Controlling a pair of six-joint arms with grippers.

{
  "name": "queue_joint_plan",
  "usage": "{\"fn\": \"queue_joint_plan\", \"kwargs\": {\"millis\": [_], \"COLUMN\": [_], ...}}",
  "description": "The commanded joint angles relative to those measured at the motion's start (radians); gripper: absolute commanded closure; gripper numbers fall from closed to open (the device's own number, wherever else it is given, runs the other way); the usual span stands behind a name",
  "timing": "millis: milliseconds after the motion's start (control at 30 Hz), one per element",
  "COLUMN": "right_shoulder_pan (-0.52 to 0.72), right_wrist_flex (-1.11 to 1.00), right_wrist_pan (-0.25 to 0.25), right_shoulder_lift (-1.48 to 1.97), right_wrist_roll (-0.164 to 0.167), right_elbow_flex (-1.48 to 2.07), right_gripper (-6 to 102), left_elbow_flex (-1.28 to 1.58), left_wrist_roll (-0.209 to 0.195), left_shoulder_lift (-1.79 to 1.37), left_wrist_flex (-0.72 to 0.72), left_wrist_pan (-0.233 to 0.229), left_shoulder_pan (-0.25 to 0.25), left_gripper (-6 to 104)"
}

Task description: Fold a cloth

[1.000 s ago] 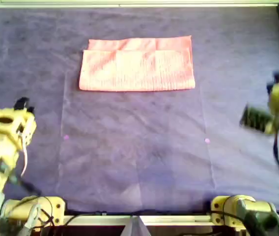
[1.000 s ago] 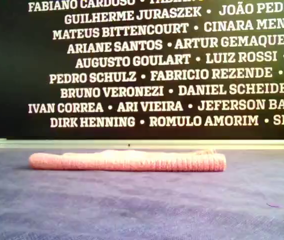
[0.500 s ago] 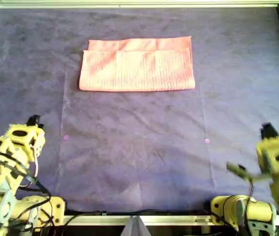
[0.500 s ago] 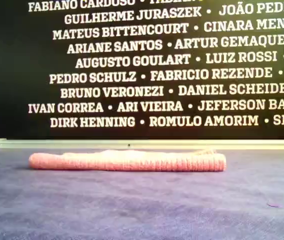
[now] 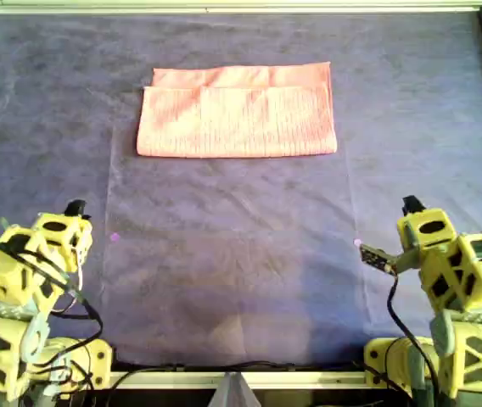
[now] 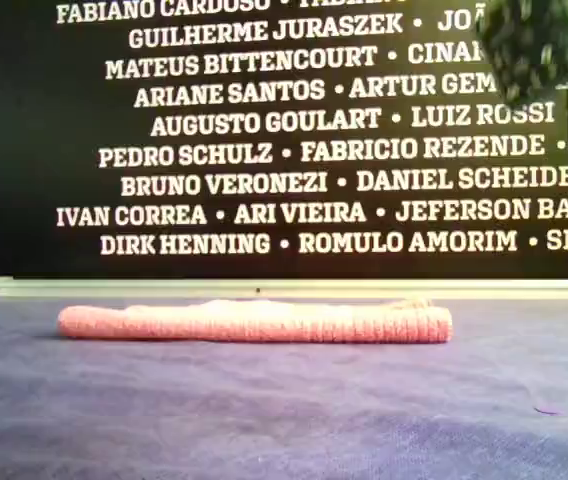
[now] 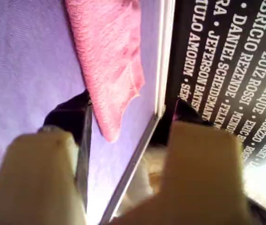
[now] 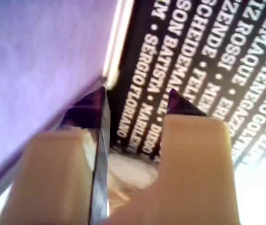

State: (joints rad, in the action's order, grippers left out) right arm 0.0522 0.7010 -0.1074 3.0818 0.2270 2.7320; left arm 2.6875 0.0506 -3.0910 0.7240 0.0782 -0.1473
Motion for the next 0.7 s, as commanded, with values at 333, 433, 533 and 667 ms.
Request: {"fn": "queue_joint_plan", "kwargs": {"millis": [333, 433, 533, 667], "right_shoulder_pan": [-0.008, -0.008, -0.006, -0.005], "right_wrist_flex": [-0.232, -0.232, -0.232, -0.232], "right_wrist_pan": [-0.003, 0.008, -0.002, -0.003], "right_shoulder_lift": [0.037, 0.037, 0.037, 0.037], "right_wrist_roll": [-0.143, -0.143, -0.143, -0.143], "right_elbow_flex": [0.215, 0.245, 0.268, 0.282], "right_gripper": [44, 44, 44, 44], "left_elbow_flex": [0.275, 0.301, 0.304, 0.305], "left_wrist_roll": [0.006, 0.006, 0.006, 0.006], "left_shoulder_lift": [-0.009, -0.011, -0.012, -0.012], "left_wrist_flex": [-0.27, -0.27, -0.27, -0.27], "left_wrist_pan": [0.012, 0.012, 0.012, 0.014], "left_shoulder_pan": [0.08, 0.08, 0.08, 0.08], "left_gripper": [35, 35, 35, 35]}}
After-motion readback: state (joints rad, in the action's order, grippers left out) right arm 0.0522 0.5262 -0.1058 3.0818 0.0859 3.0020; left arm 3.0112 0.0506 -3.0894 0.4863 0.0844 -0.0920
